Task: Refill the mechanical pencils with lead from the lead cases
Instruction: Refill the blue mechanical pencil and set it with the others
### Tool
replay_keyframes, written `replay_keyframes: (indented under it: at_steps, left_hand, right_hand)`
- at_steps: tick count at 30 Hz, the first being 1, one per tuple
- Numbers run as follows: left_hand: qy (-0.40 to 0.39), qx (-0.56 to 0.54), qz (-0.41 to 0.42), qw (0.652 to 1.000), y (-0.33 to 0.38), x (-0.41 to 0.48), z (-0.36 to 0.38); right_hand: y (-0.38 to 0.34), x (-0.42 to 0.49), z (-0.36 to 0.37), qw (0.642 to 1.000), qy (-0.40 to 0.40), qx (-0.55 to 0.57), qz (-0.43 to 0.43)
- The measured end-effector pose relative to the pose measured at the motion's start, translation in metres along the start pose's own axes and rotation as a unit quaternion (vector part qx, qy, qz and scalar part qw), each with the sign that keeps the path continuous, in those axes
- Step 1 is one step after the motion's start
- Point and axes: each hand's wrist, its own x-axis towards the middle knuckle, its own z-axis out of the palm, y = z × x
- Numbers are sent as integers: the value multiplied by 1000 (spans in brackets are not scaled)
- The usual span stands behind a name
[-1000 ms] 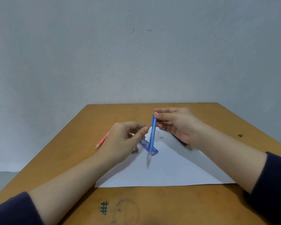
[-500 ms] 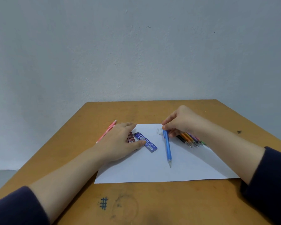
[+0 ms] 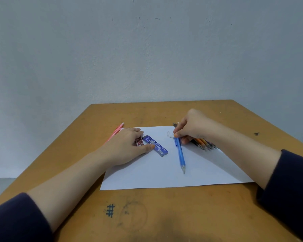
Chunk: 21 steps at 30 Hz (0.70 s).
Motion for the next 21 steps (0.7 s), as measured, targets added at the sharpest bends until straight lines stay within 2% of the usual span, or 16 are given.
replay_keyframes:
  at_steps: [6, 12, 16, 21]
  left_hand:
    - [2, 17, 11, 1000, 0, 0, -4]
    - [-14, 35, -19, 999, 2, -1, -8]
    - [-15, 34, -43, 998, 4, 0, -10]
    - [-23, 50, -44, 998, 1, 1, -11]
  right_hand:
    - [1, 2, -1, 999, 29, 14, -20]
    - [-3, 2, 3, 983, 76, 47, -158]
    - [-11, -10, 17, 965, 63, -55, -250]
    - [-13, -21, 39, 949, 11, -206, -239]
